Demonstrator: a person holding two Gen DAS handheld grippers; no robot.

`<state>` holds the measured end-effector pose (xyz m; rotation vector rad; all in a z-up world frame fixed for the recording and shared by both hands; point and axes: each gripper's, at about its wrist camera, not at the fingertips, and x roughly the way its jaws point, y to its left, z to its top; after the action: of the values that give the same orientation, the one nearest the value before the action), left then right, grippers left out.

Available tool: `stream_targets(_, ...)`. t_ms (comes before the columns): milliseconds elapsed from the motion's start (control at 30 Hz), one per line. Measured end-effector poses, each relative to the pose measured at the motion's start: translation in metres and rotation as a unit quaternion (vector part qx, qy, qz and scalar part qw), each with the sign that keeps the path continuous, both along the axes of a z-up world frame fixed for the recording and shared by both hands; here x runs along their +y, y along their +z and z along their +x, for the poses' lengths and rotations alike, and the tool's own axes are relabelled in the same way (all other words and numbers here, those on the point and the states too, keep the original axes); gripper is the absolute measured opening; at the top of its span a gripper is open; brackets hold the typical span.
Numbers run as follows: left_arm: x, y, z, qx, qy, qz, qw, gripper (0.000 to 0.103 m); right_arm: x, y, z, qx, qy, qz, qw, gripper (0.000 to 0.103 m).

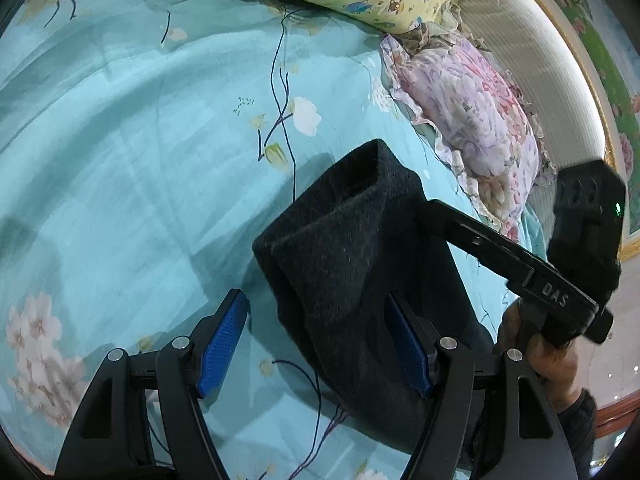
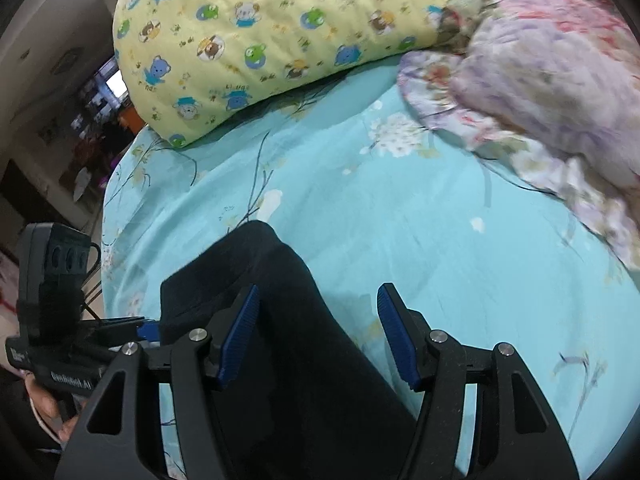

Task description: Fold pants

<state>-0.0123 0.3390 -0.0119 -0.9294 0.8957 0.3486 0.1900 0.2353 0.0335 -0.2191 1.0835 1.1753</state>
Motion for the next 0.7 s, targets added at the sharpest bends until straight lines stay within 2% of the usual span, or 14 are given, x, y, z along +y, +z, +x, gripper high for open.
stream_targets(67, -0.001, 0.0, 0.002, 0.003, 0.001, 0.008, 1.0, 0.068, 0.01, -0.007, 0.003, 0.021, 0.021, -0.008, 1.0, 0.056)
stream_targets(133, -0.001, 0.0, 0.004, 0.01, 0.002, 0.018, 0.9998, 0.06, 0.015, -0.013, 0.003, 0.037, 0.035, -0.014, 0.999, 0.047)
stream_targets(167, -0.001, 0.0, 0.005, 0.015, 0.004, 0.023, 0.9996, 0.051, 0.017, -0.016, 0.002, 0.044, 0.039, -0.016, 0.998, 0.044)
stream_targets(200, 0.0, -0.001, 0.005, 0.016, 0.004, 0.024, 0.9996, 0.043, 0.017, -0.018, 0.001, 0.052, 0.041, -0.015, 0.998, 0.036)
stream_targets(267, 0.002, -0.003, 0.005, 0.005, -0.003, 0.001, 1.0, 0.028, 0.015, -0.017, 0.0, 0.055, 0.039, -0.011, 0.998, 0.03)
stream_targets(333, 0.001, 0.001, 0.004, -0.001, -0.004, -0.001, 1.0, 0.026, 0.01, -0.013, -0.003, 0.056, 0.038, -0.003, 0.998, 0.024)
stream_targets(400, -0.003, 0.01, 0.005, -0.01, -0.011, 0.008, 0.9999, 0.022, 0.004, -0.007, -0.004, 0.055, 0.036, 0.007, 0.998, 0.022)
stream_targets(700, -0.038, 0.074, 0.007, -0.068, -0.056, 0.047, 0.995, 0.02, -0.043, 0.04, -0.008, 0.048, -0.004, 0.08, 0.996, 0.02)
